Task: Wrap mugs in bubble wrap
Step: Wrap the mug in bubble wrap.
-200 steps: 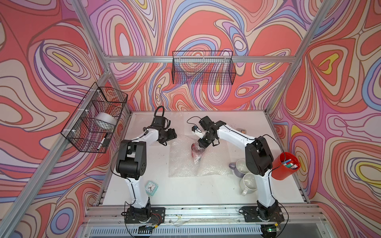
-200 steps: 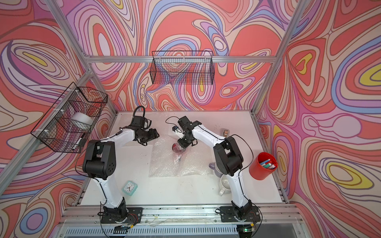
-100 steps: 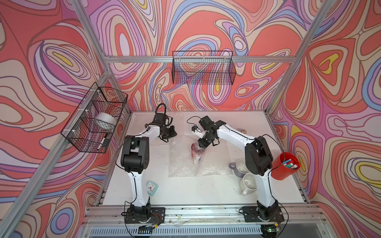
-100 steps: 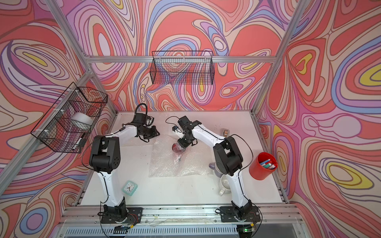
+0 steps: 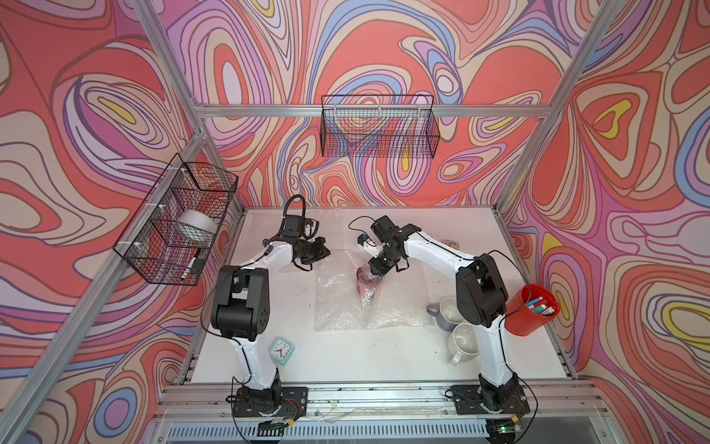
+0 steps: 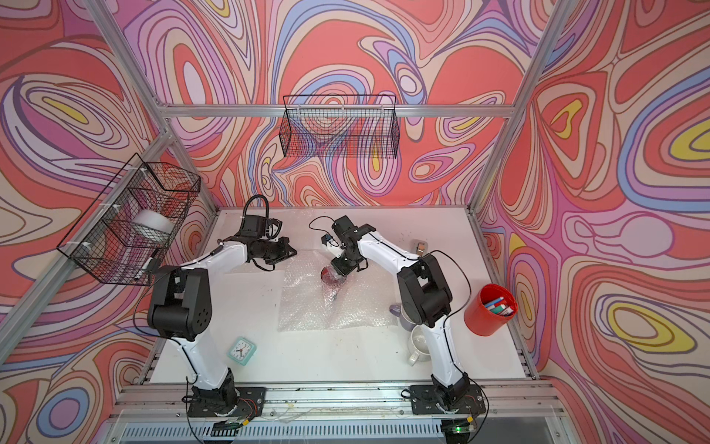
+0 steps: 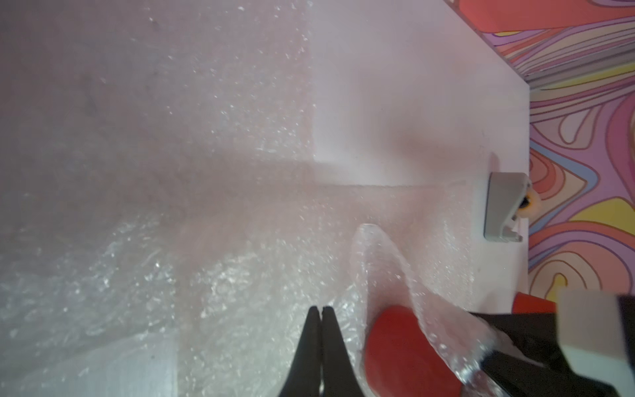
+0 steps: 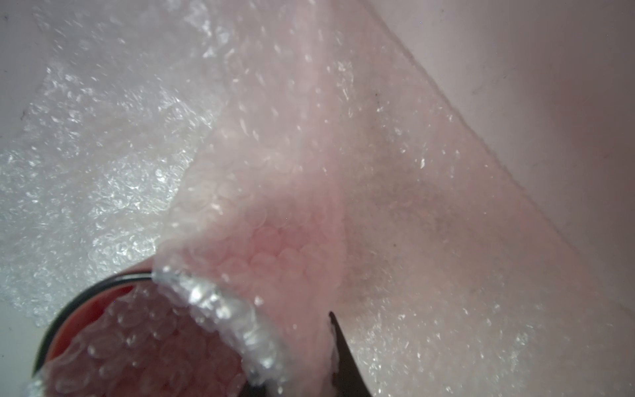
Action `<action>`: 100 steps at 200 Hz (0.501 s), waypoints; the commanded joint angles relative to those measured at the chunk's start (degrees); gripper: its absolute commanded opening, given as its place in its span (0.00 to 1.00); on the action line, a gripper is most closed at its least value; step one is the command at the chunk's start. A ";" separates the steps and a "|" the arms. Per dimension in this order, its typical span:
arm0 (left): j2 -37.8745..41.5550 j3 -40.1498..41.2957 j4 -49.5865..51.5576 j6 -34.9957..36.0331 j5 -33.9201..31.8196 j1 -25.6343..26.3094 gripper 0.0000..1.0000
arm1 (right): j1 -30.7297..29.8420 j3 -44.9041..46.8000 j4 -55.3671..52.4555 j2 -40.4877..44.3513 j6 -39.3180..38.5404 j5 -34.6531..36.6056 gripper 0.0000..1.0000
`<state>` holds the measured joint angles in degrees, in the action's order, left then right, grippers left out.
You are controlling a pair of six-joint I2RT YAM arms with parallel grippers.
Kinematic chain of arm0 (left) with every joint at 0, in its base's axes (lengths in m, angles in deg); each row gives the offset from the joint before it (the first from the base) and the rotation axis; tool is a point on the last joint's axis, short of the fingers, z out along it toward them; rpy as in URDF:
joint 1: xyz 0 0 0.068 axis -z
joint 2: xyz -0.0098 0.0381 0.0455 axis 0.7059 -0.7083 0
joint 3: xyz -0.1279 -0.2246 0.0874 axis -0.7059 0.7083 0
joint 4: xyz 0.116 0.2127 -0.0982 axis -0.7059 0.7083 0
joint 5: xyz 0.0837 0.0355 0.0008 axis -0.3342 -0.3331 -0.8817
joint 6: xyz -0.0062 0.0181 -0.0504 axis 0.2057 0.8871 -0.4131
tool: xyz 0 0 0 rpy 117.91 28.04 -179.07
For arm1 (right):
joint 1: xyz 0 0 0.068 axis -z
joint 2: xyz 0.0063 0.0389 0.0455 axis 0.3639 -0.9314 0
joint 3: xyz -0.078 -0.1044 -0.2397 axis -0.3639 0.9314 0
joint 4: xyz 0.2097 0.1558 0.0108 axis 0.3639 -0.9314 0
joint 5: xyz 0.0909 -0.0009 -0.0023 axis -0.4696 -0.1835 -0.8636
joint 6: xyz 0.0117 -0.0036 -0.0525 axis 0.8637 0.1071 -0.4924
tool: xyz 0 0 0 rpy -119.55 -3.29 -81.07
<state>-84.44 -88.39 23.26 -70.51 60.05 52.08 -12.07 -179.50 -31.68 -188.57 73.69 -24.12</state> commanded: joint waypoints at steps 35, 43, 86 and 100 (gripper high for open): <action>13.48 11.41 -10.93 -9.09 4.83 4.75 0.00 | 0.09 0.63 1.10 -1.72 2.28 -1.71 0.18; 14.54 12.42 -11.76 -10.12 4.71 5.91 0.00 | 0.10 0.92 1.54 -1.43 2.85 -2.13 0.18; 18.06 16.07 -14.08 -14.32 1.75 13.09 0.00 | 0.68 2.20 3.86 -0.15 6.49 -4.71 0.26; 18.68 17.10 -14.48 -15.03 0.40 14.95 0.00 | 1.13 2.87 4.90 0.56 7.75 -6.70 0.30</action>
<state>-68.11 -73.11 11.57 -82.27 62.67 64.43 -11.56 -178.78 -29.96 -188.52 78.17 -27.02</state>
